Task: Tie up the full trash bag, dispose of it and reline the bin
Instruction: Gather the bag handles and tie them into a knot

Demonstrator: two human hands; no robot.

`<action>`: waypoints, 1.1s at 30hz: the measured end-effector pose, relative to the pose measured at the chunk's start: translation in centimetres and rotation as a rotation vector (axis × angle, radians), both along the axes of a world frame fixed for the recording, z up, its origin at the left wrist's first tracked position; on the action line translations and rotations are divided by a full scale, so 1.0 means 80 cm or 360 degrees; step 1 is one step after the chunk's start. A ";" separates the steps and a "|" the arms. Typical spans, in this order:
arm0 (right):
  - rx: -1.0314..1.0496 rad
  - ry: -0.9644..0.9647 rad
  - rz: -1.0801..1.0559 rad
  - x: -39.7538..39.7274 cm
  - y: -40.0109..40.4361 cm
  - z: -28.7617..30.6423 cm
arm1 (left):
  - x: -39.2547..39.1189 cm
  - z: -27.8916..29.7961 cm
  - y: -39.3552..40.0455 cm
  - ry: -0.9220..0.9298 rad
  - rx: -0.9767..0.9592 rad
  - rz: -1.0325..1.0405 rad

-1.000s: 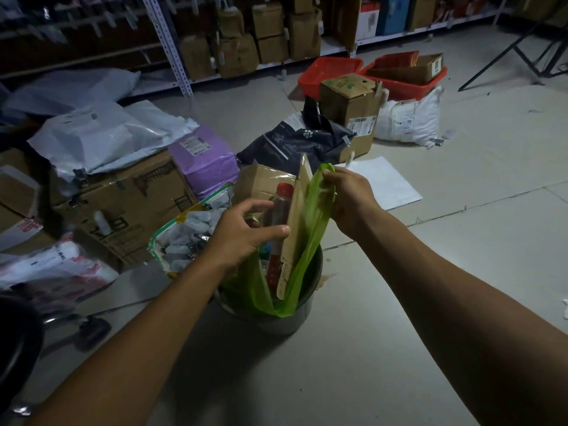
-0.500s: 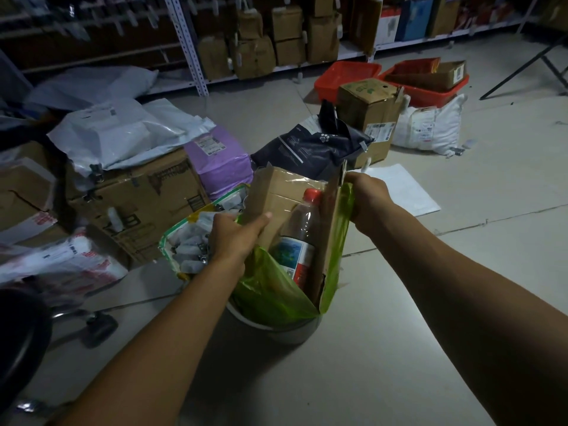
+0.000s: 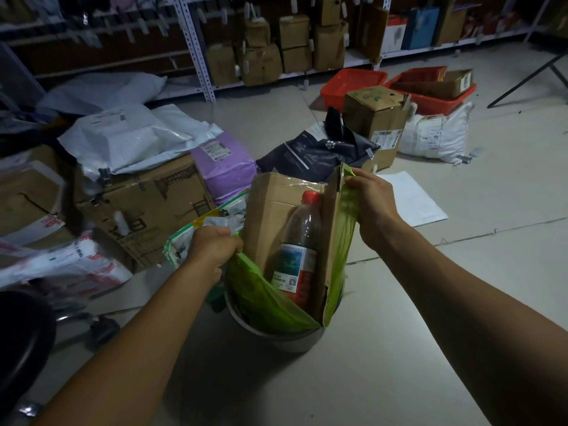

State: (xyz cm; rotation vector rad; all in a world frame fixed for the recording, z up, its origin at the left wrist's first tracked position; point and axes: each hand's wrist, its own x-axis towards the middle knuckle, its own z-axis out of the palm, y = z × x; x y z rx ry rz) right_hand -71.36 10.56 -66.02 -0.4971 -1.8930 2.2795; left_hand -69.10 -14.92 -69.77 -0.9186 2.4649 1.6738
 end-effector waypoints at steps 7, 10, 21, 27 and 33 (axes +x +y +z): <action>-0.0029 0.0043 -0.0002 -0.001 0.001 0.014 | -0.001 0.026 0.005 -0.0060 0.0558 0.0215; 0.0022 0.0100 0.0060 0.002 -0.005 0.016 | -0.002 0.041 0.010 -0.0051 0.0870 0.0256; 0.0147 0.0184 0.0040 0.006 -0.009 0.027 | -0.008 0.051 0.013 -0.0009 0.1244 0.0164; 0.0228 0.0188 0.0065 0.004 -0.020 0.025 | -0.017 0.039 0.022 0.0149 0.0836 0.0032; 0.0396 0.0183 0.0014 0.006 -0.029 0.007 | -0.012 0.037 0.031 0.0234 0.0792 -0.0082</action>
